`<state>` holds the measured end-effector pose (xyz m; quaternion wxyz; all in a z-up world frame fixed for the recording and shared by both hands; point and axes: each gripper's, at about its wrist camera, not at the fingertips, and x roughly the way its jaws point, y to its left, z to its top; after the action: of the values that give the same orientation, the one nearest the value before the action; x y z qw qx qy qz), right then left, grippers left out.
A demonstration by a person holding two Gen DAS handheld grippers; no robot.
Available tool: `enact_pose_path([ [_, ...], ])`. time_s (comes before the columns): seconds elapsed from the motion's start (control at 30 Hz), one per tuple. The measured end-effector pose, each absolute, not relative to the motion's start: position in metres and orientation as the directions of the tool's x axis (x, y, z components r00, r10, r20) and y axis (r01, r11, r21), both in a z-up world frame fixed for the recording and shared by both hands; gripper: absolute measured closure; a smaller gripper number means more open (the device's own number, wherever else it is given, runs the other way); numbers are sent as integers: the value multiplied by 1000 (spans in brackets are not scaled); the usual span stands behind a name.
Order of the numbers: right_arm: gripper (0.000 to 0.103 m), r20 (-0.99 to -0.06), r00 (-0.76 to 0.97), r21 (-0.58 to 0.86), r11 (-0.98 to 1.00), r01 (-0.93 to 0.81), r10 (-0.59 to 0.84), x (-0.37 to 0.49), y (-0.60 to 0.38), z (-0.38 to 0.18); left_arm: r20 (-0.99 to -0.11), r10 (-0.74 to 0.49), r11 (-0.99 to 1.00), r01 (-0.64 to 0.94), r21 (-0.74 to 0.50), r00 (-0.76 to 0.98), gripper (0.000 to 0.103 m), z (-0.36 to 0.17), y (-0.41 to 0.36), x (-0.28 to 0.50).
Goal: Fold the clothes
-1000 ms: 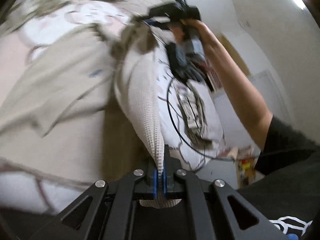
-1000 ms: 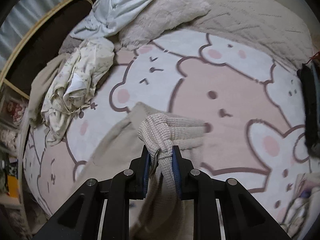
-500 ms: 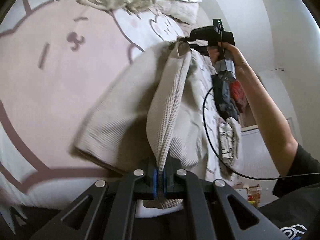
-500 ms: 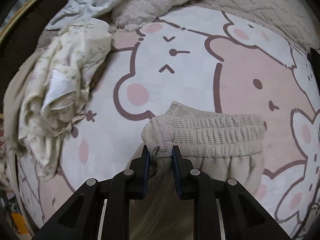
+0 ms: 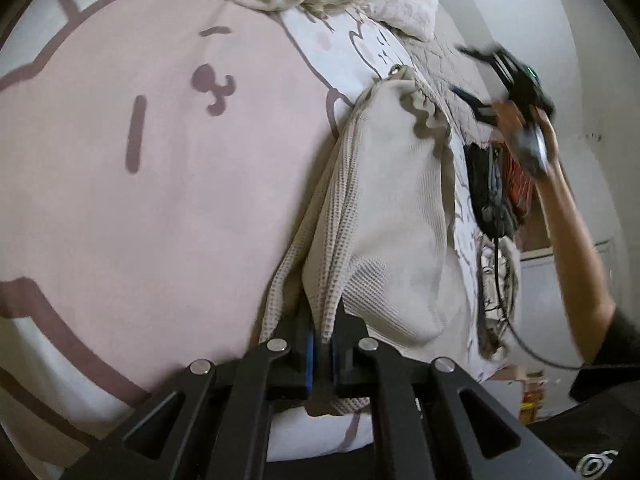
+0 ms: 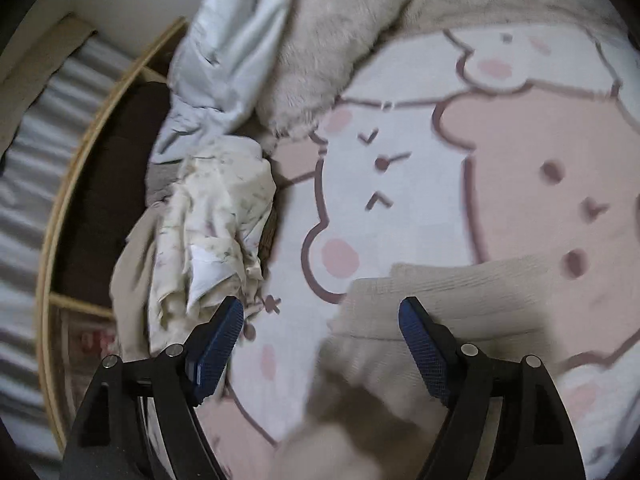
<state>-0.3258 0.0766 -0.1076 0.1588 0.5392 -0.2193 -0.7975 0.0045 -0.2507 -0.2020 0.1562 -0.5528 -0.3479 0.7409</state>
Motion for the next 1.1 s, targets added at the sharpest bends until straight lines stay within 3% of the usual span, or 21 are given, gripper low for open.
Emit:
enact_pose_path([
  [0.03,25,-808,-370,475,-878,51,-459,-321,88,-98,-713,614,-710,157,-686,-339,93,-201,-254,6],
  [0.07,41,-841,-381,376,-922,97,-383,-314,95,-91,-718,609,-715,159,-681,-338,93,-199,-255,7],
  [0.17,68,-896,-429,9,-972,236,-112,-286,105,-90,-752,563,-752,164,-638,-343,90,-190,-264,14],
  [0.23,76,-898,-436,-91,-945,315,-59,-270,108,-102,-786,511,-783,188,-593,-349,83,-181,-275,18],
  [0.4,77,-907,-384,-14,-901,434,-171,-246,86,-136,-800,431,-809,214,-548,-418,79,-149,-287,23],
  [0.53,77,-939,-344,-170,-849,499,-14,-227,74,-194,-792,418,-832,162,-530,-445,79,-129,-266,19],
  [0.57,77,-937,-346,-128,-874,469,-48,-228,86,-200,-791,418,-839,145,-525,-448,79,-126,-260,18],
  [0.67,77,-915,-356,69,-944,322,-188,-226,125,-179,-773,458,-846,54,-531,-439,79,-115,-233,-5],
  [0.8,77,-852,-402,182,-908,377,-337,-181,133,-137,-750,511,-843,-77,-532,-420,79,-104,-192,-56],
  [0.97,77,-881,-263,198,-812,550,-393,-101,102,-152,-740,558,-825,-148,-546,-376,79,-118,-139,-135],
  [1.1,77,-925,-209,137,-790,597,-318,-41,99,-187,-772,541,-838,-139,-528,-332,79,-144,-106,-184],
])
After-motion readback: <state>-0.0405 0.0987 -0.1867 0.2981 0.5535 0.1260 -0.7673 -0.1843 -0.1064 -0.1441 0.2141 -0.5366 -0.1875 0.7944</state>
